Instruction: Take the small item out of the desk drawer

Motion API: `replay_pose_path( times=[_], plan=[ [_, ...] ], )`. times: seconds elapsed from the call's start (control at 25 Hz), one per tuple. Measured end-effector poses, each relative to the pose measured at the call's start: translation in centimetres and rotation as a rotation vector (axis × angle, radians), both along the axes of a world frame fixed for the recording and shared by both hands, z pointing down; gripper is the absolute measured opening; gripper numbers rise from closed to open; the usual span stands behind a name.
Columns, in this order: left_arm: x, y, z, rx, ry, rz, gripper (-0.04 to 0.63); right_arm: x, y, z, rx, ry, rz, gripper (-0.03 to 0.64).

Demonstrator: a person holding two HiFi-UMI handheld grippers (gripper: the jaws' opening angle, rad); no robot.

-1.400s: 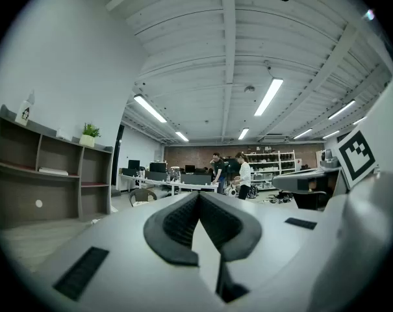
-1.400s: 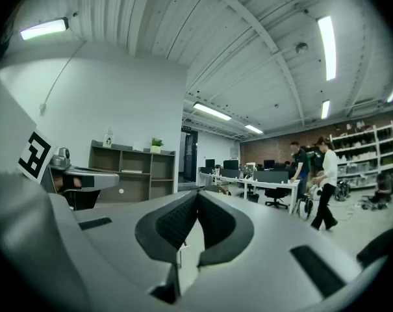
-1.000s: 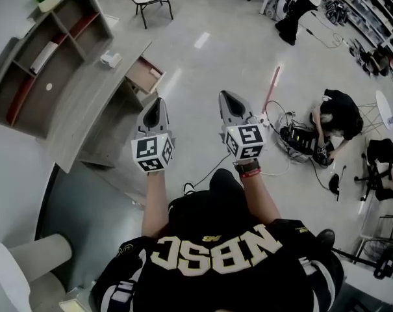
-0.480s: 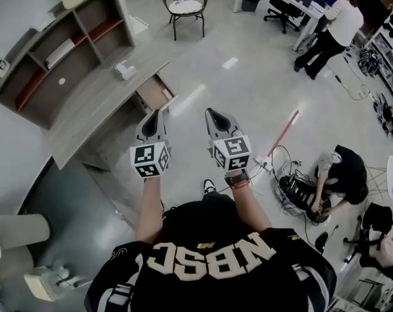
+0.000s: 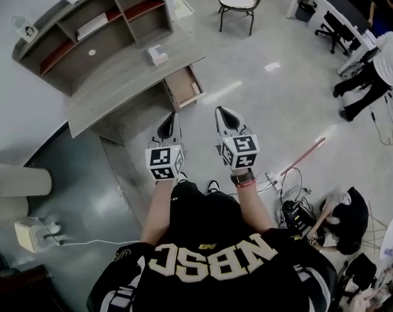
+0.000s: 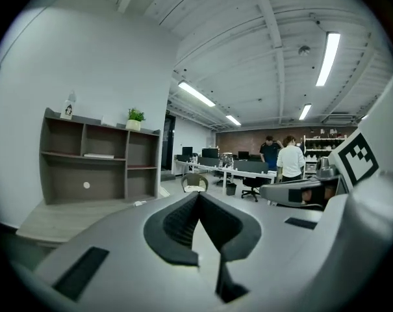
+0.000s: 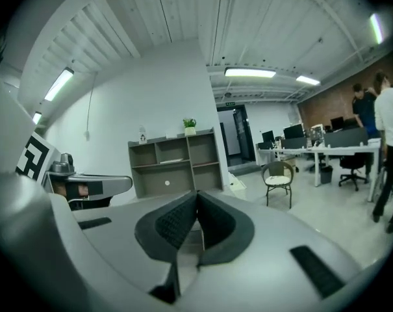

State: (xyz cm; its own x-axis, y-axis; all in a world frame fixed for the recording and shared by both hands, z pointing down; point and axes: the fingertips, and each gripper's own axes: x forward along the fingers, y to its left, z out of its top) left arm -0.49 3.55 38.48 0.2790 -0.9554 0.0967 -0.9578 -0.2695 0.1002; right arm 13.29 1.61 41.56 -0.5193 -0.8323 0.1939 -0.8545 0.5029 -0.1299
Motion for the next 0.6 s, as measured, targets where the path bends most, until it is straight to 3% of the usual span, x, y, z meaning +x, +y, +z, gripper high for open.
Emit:
replay_pose_path(
  times=[0.28, 0.6],
  plan=[
    [-4.8, -5.1, 1.2, 0.005, 0.010, -0.076, 0.015, -5.3, -5.6, 1.7, -0.027, 0.017, -0.078, 0.009],
    [-9.0, -14.8, 1.6, 0.014, 0.066, -0.038, 0.014, -9.8, -14.8, 1.5, -0.026, 0.052, -0.081, 0.009]
  ],
)
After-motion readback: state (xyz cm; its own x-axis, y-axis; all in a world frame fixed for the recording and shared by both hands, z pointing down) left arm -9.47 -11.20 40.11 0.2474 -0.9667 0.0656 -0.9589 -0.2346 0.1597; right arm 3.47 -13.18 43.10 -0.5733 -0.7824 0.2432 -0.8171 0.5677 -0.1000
